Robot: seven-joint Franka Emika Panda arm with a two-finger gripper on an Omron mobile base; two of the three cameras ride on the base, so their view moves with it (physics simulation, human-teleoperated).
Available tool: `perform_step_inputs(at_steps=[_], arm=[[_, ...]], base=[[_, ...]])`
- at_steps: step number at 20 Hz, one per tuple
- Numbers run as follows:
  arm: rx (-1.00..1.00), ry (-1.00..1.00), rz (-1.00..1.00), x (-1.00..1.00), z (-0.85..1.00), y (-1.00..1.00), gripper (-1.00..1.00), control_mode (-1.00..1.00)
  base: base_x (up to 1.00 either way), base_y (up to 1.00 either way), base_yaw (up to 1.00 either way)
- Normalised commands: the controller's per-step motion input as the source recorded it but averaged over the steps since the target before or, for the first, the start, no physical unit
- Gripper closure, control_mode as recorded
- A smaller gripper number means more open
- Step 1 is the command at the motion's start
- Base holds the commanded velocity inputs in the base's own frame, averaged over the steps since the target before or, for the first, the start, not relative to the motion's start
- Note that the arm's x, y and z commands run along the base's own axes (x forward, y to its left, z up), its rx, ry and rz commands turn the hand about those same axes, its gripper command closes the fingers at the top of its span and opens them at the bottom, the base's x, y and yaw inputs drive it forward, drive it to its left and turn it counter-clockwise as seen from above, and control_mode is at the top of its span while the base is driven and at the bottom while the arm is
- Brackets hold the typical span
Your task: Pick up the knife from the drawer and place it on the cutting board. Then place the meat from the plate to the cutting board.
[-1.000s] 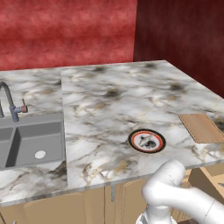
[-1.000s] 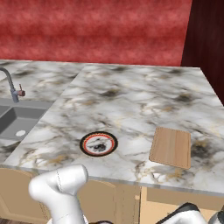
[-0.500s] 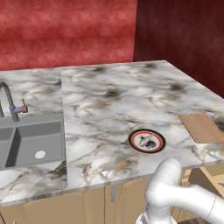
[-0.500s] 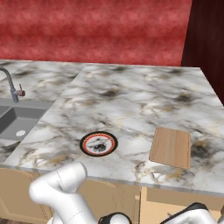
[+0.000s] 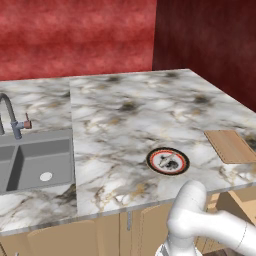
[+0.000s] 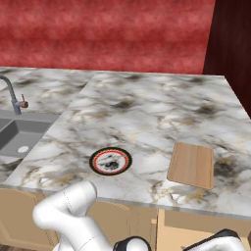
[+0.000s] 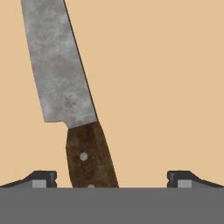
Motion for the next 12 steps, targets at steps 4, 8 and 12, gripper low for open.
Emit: perform_step_inputs(at_steps=[4, 8, 12], arm=[[0.00, 0.00, 0.00, -0.08, -0.08, 0.00, -1.00, -1.00], [0.00, 0.00, 0.01, -0.04, -0.09, 0.00, -1.00, -1.00], [0.00, -0.01, 0.00, -0.12, -0.01, 0.00, -1.00, -1.00]], base=[[0.00, 0.00, 0.00], [0.00, 0.00, 0.00], [0.00, 0.00, 0.00]])
